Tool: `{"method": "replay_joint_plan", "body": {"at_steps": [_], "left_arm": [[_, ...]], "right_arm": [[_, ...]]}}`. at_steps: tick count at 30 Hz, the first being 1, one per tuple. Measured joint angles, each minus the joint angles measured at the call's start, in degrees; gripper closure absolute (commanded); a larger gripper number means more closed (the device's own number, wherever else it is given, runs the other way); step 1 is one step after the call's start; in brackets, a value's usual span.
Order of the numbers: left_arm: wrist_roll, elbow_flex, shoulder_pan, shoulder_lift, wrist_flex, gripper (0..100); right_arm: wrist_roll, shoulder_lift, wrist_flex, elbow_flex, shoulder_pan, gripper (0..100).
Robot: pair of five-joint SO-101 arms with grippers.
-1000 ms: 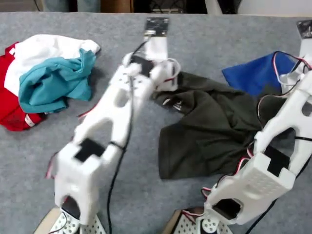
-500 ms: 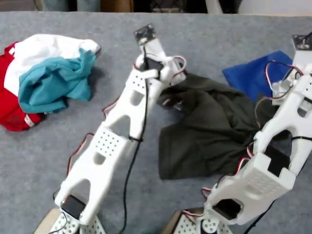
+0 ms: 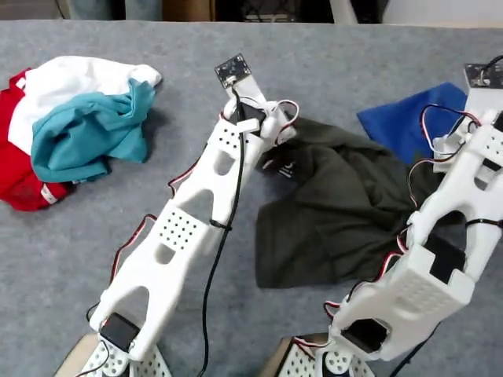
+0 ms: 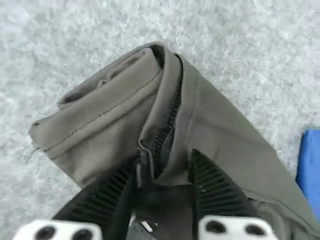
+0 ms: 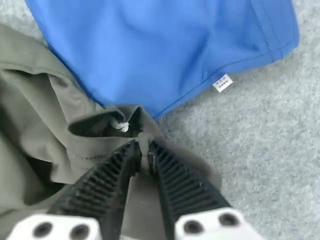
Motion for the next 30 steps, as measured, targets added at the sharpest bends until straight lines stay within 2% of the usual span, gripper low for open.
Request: {"method": "replay_joint_plan", "body": {"at_steps": [3,9,15,23,30], "left_arm": [[0.00,0.53,0.00,0.00,-0.70,88],[-0.88,0.70,0.00,0.00,-1.41,97],[-5.10,0.70,1.58,0.00,-3.78,97],[-8.79,-4.04,-1.05,-1.49,0.09,97],[-11.25,-4.31,-7.74,-17.41,0.88,97]], "right_arm": [[0.00,0.00,0.00,0.09,0.00,98.6],[0.00,0.00,0.00,0.26,0.00,98.6],[-0.18,0.00,0.00,0.26,-0.26,98.6],[-8.88,-3.52,0.00,-2.55,-4.92,98.6],[-18.90,-13.63,0.00,-12.04,-8.18,98.6]]}}
